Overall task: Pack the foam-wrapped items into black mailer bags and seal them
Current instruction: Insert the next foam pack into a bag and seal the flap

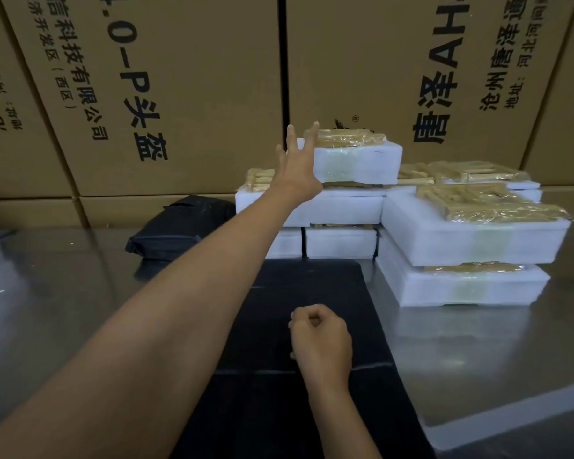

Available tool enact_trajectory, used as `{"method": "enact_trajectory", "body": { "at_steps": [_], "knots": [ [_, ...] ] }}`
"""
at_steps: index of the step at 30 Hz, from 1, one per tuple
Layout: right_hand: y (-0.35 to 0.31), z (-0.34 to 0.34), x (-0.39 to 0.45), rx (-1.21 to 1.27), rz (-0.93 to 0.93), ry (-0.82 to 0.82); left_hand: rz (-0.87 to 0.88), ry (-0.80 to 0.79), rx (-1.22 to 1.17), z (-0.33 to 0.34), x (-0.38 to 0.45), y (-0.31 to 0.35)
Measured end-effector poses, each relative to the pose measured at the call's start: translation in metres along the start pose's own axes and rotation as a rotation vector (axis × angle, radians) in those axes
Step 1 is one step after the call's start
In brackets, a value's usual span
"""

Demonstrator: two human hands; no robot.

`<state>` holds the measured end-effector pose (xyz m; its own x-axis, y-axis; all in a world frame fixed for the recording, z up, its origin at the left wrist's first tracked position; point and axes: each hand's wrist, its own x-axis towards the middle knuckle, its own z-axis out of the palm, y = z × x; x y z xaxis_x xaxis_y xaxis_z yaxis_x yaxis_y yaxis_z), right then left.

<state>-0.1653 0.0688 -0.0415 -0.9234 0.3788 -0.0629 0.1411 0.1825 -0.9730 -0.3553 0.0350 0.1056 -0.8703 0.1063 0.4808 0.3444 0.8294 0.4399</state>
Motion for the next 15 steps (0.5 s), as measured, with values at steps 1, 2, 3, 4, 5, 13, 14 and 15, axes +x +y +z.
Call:
{"method": "enact_trajectory", "body": {
  "at_steps": [1, 2, 3, 4, 5, 13, 14, 15],
  "knots": [
    [0.001, -0.001, 0.002, 0.044, 0.014, -0.003, -0.019, -0.028, 0.047, 0.004, 0.006, 0.002],
    [0.001, -0.002, 0.004, 0.071, 0.024, -0.002, -0.031, -0.032, 0.092, 0.009, 0.012, 0.003],
    [0.002, -0.002, 0.006, 0.079, 0.027, -0.002, -0.038, -0.002, 0.136, 0.012, 0.016, 0.002],
    [0.003, -0.001, 0.008, 0.081, 0.028, -0.002, -0.039, 0.051, 0.169, 0.015, 0.019, 0.000],
    [0.004, -0.001, 0.009, 0.078, 0.026, -0.002, -0.033, 0.108, 0.181, 0.018, 0.020, -0.002],
    [0.006, -0.003, 0.011, 0.132, 0.014, 0.000, 0.176, 0.351, 0.223, 0.004, -0.011, 0.012],
    [0.005, -0.003, 0.010, 0.139, 0.015, -0.004, 0.174, 0.385, 0.186, -0.003, -0.022, 0.017],
    [0.002, -0.005, 0.006, 0.158, 0.017, -0.011, 0.163, 0.413, 0.125, -0.010, -0.034, 0.023]
  ]
}}
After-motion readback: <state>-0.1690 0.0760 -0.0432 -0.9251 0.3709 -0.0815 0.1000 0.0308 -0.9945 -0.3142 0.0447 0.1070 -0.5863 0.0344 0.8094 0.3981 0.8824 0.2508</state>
